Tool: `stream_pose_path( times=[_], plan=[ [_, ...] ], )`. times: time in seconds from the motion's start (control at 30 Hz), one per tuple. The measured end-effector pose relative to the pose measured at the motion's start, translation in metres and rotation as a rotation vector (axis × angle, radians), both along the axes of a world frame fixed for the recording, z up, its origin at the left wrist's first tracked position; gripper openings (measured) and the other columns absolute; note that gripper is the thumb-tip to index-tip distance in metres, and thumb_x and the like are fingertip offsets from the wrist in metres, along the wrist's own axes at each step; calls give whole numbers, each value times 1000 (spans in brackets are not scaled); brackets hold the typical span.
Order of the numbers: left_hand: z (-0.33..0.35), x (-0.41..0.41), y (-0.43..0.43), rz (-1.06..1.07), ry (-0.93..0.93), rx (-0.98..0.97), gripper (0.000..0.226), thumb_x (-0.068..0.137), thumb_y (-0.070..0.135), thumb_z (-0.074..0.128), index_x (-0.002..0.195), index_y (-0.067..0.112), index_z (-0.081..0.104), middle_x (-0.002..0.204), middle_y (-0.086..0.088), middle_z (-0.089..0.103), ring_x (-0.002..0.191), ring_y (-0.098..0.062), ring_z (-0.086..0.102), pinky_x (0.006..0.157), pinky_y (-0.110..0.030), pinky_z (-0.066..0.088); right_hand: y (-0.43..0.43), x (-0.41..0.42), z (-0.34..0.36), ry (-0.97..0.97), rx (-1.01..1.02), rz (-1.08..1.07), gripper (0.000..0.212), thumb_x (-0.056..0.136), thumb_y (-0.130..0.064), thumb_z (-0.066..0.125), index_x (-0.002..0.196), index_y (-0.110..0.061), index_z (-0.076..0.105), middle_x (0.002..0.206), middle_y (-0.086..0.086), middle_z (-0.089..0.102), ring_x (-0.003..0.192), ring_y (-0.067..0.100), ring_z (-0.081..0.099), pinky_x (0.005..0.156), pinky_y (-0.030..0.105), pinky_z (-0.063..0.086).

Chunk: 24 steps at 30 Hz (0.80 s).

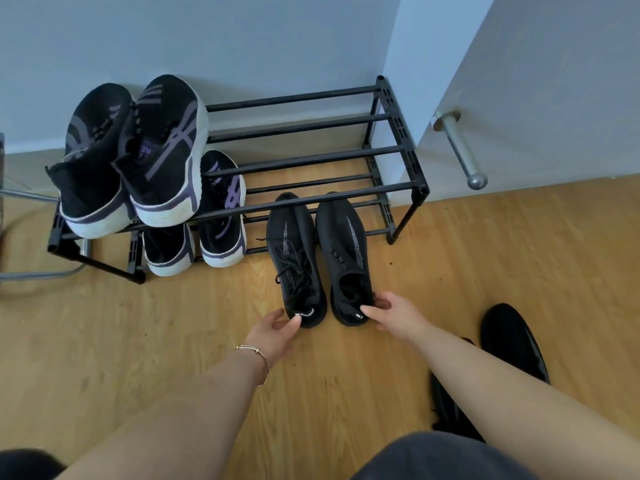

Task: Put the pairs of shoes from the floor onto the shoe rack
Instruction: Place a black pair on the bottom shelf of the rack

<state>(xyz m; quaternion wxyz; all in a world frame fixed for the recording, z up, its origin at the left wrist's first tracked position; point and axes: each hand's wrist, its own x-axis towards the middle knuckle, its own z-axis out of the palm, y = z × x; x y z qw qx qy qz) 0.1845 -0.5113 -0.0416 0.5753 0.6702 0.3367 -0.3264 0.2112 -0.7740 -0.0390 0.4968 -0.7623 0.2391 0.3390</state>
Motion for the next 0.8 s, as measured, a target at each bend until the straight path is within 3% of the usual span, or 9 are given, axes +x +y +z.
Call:
stream_pose_path(
  times=[0.2,0.4,0.5,0.57,0.7,0.8],
  plan=[
    [6,7,-16,199,87,-74,70,89,23,74,149,10,40,103,2,62,105,-22,66,93,-44,58,12,-14,-15,-21,-4,-183,62,91,-19,73,145,-1,47,118,8,59,106,22,60,87,33,57],
    [4,17,-23,275,105,-49,66,89,15,73,147,8,43,102,-2,63,101,-22,64,84,-39,59,18,-16,-20,-36,-34,-236,51,91,-23,74,135,-3,57,116,8,63,105,22,63,89,35,58],
    [1,17,-25,273,89,-37,59,90,19,73,143,6,48,97,-1,64,91,-16,65,86,-37,58,14,-19,-16,-36,60,-336,49,90,-20,75,132,-3,58,108,2,64,98,16,64,93,35,56],
    [-2,17,-25,278,76,-44,59,90,23,74,140,5,51,93,0,64,85,-11,64,87,-34,57,10,-20,-14,-21,162,-446,46,89,-18,76,129,-4,59,115,6,66,98,16,67,98,39,56],
    [-1,25,-25,330,38,-99,56,89,25,74,137,4,51,106,-8,69,88,-21,73,82,-32,60,7,-11,-10,-23,347,-624,46,87,-16,77,128,-3,59,124,15,67,106,27,72,95,45,59],
    [5,44,-24,373,-25,-69,53,88,27,75,132,6,56,103,-6,72,83,-22,76,89,-37,60,15,5,-6,-72,370,-667,43,86,-15,78,124,-2,61,120,15,71,104,27,74,90,42,61]
  ],
)
